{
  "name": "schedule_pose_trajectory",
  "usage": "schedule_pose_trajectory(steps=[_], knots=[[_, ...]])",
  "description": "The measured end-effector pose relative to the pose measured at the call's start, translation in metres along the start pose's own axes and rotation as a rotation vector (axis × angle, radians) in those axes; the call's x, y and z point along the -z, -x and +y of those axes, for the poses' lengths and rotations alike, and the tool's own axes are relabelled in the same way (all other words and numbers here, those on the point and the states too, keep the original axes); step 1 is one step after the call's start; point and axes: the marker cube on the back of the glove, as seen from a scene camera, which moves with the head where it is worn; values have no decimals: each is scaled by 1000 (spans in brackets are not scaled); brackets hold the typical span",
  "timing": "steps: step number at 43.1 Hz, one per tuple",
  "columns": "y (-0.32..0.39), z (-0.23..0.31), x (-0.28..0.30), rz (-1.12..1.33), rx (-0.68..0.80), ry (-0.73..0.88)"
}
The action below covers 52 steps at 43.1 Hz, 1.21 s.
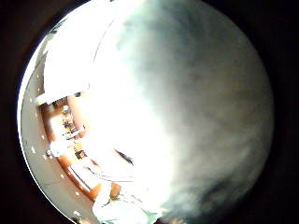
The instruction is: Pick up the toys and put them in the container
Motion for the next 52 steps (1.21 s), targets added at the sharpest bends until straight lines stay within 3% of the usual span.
schedule_pose_trajectory(steps=[15,22,26,32,42,48,52], knots=[[35,14,164,43,40,-176],[67,24,234,43,115,-298],[91,13,268,72,248,-412],[138,11,311,61,142,-365],[214,-20,350,33,139,-411],[244,-49,357,76,344,-470],[265,-64,356,77,305,-484]])
